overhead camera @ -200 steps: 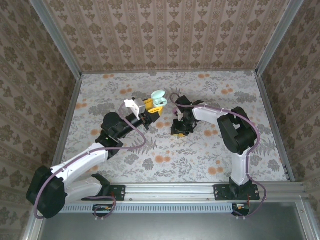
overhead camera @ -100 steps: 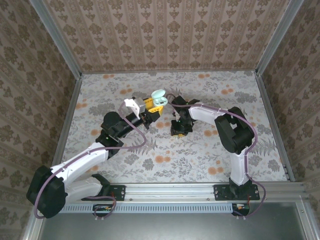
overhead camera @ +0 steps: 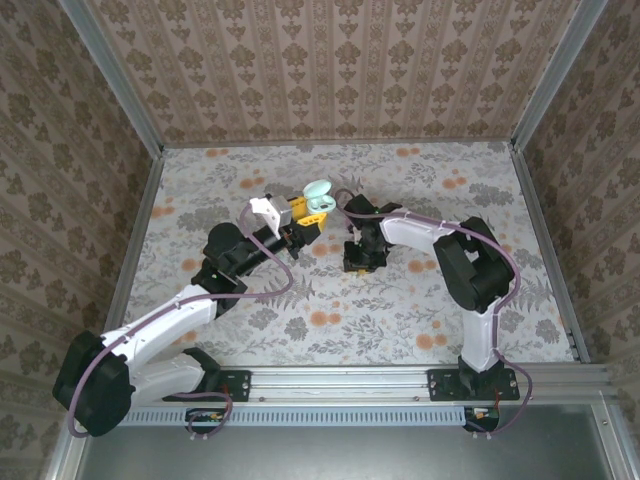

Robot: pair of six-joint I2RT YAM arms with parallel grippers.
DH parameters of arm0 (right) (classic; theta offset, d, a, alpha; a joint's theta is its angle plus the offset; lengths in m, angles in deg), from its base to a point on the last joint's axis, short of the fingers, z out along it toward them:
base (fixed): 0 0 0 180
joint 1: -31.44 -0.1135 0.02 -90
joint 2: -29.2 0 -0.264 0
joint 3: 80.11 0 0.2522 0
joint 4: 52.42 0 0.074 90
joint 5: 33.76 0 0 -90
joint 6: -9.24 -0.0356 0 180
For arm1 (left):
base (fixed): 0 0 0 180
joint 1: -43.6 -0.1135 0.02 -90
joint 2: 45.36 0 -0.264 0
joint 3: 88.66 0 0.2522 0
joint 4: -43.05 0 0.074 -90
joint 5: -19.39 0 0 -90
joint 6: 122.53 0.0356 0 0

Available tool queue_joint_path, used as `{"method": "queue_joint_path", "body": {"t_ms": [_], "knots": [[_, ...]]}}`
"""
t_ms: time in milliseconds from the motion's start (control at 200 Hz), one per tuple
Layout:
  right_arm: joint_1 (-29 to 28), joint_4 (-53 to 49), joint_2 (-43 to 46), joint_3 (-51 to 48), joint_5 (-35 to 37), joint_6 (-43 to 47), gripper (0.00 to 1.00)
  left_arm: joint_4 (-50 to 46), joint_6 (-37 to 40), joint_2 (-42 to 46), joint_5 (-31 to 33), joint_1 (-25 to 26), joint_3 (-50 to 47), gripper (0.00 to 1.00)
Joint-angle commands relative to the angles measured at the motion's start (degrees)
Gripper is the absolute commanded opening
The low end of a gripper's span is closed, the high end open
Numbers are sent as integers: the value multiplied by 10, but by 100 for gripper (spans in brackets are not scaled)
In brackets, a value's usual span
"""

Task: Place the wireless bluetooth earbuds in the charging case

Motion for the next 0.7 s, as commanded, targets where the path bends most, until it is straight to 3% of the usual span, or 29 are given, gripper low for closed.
{"method": "queue_joint_path", "body": {"t_ms": [0, 480, 695], "knots": [[1, 5, 34, -24, 24, -27, 26, 9, 11, 2, -1, 0, 16, 32], [53, 53, 189, -112, 43, -88, 26, 21, 24, -70, 8, 5, 12, 31], [69, 35, 282, -103, 64, -102, 26, 51, 40, -119, 17, 11, 10, 30]]}}
